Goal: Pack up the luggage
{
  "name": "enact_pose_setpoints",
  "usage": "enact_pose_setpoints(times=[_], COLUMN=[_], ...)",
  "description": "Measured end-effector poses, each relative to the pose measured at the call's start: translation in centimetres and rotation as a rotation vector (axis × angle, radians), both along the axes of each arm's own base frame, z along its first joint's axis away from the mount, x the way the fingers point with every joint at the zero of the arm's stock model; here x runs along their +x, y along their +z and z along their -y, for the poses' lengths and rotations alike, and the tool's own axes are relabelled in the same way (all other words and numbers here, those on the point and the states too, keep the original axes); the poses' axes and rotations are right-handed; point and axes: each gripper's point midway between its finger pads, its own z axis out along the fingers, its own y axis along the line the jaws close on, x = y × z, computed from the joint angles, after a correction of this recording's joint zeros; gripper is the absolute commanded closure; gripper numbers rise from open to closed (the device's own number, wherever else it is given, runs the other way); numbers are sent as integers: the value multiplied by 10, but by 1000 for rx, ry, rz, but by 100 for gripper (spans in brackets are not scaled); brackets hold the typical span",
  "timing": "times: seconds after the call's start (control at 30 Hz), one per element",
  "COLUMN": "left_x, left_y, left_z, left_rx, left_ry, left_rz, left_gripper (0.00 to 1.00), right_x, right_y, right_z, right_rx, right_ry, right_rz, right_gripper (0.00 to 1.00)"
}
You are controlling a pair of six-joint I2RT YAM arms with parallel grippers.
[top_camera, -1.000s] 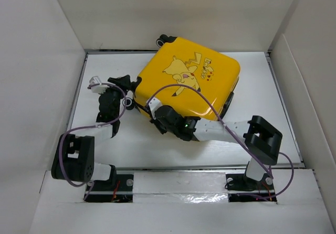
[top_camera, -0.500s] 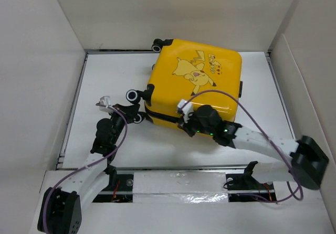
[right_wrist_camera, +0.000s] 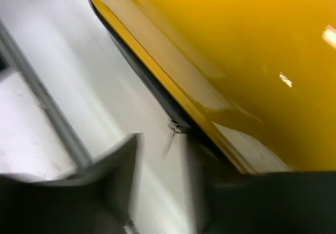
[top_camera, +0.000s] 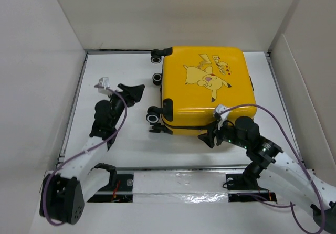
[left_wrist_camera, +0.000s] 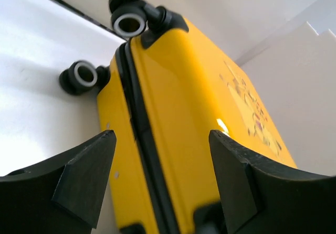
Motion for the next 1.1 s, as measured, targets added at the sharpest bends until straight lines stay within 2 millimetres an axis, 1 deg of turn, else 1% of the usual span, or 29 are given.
enact_pose_setpoints(times=[0.07, 0.1, 0.13, 0.2, 0.23, 0.27, 0.3, 0.33, 0.37, 0.4, 0.43, 0.47, 0.5, 0.53, 0.6, 0.63, 0.7, 0.73, 0.77, 0.83, 0.9, 0.97, 1.0, 1.1], left_x=[23, 34, 41, 47, 48, 48, 47, 46, 44, 43, 42, 40, 37, 33, 21, 15, 8, 6, 5, 4, 2, -1, -3, -9], left_y=[15, 16, 14, 4, -3, -8, -10, -10, -8, -5, -3, -2, -2, -2, -7, -9, -9, -9, -10, -12, -12, -11, -11, -10], left_z=[10, 16, 20, 26, 28, 30, 32, 34, 36, 38, 41, 44, 49, 56, 74, 80, 87, 87, 87, 86, 87, 88, 89, 95], left_rx=[8, 10, 13, 21, 25, 28, 30, 30, 29, 27, 26, 28, 32, 36, 54, 61, 65, 69, 73, 77, 75, 71, 68, 62], left_ry=[-26, -43, -59, -83, -94, -107, -118, -131, -144, -155, -169, -180, -196, -218, -277, -301, -325, -331, -334, -336, -343, -359, -366, -384], left_rz=[-2, -10, -22, -53, -72, -85, -91, -91, -84, -74, -64, -56, -50, -46, -44, -44, -30, -23, -22, -21, -14, -1, 5, 21], left_gripper=[30, 31, 31, 31, 32, 33, 34, 35, 35, 35, 35, 35, 34, 34, 32, 32, 32, 31, 31, 32, 32, 33, 33, 33], right_x=[-6, -8, -9, -9, -8, -7, 0, 7, 18, 35, 57, 77, 100, 122, 166, 182, 210, 222, 231, 248, 260, 270, 274, 292], right_y=[21, 32, 44, 71, 90, 98, 121, 135, 148, 162, 171, 179, 184, 189, 187, 183, 163, 153, 142, 122, 105, 87, 80, 83], right_z=[0, 0, 0, 1, 1, 1, 3, 6, 10, 19, 32, 46, 63, 83, 131, 153, 193, 207, 215, 221, 218, 205, 195, 186], right_rx=[55, 74, 94, 128, 152, 162, 183, 194, 204, 210, 205, 196, 184, 179, 156, 147, 118, 113, 115, 136, 178, 220, 244, 269], right_ry=[7, 11, 11, 9, 6, 2, -27, -59, -106, -178, -266, -348, -432, -517, -682, -752, -850, -878, -876, -846, -796, -719, -672, -616], right_rz=[35, 52, 68, 104, 130, 142, 189, 214, 239, 266, 285, 301, 310, 310, 299, 284, 226, 190, 153, 78, 17, -51, -85, -90], right_gripper=[21, 17, 17, 16, 22, 42, 67, 100, 100, 100, 100, 99, 62, 43, 11, 7, 2, 1, 0, 0, 0, 0, 0, 0])
